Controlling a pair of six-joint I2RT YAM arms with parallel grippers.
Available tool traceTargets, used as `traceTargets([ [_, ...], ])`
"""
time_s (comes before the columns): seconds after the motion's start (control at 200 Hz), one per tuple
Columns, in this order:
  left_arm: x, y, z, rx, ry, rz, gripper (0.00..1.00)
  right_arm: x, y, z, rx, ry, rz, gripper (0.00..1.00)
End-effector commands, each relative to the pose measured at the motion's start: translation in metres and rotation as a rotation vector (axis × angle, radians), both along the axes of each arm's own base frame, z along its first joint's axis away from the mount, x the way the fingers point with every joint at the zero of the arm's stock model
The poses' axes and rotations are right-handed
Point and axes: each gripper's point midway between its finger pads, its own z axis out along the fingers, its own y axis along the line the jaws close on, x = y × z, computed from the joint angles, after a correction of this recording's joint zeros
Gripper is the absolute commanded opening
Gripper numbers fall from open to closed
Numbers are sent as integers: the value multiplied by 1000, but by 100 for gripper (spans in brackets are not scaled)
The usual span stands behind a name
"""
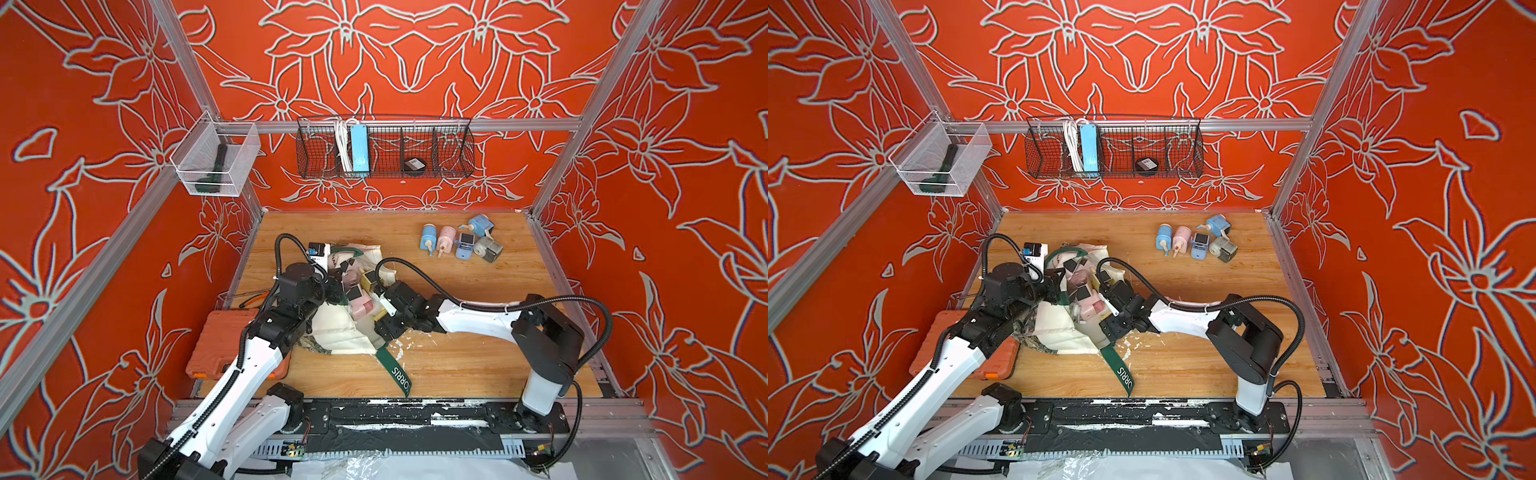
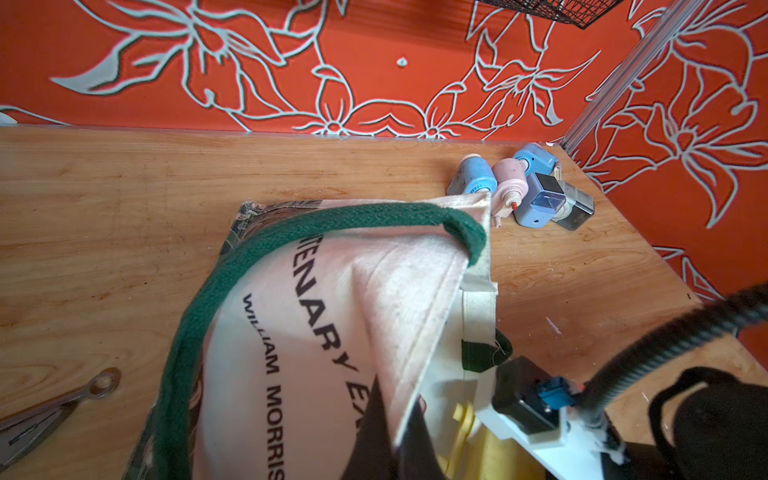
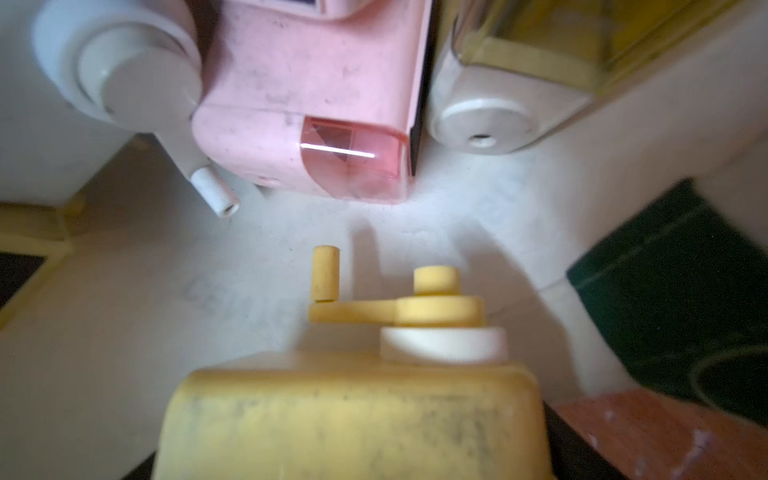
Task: Take out the pencil sharpeners from the tote bags
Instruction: Pick up the pencil sharpener from the canvas bag.
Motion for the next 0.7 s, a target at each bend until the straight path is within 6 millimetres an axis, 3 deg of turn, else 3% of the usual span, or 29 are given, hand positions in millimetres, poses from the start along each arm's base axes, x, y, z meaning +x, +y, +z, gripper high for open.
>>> traceTargets([
  [0.0,-6,-2,-17,4,60,-10,0,2,-9,32,42,-44,-4,75],
  [0.185,-5,-3,-16,-1,58,-16,0,16,-49,89,100,-159,-71,73],
  [0.35,-6,-3,-15,-2,56,-17,0,54,-118,126,148,-242,-296,73],
  [0.546,-7,-3,-15,-4,54,-17,0,113,-208,144,173,-246,-671,73],
  [0.696,-7,-3,-14,-4,51,-15,0,156,-293,141,161,-234,-967,72],
])
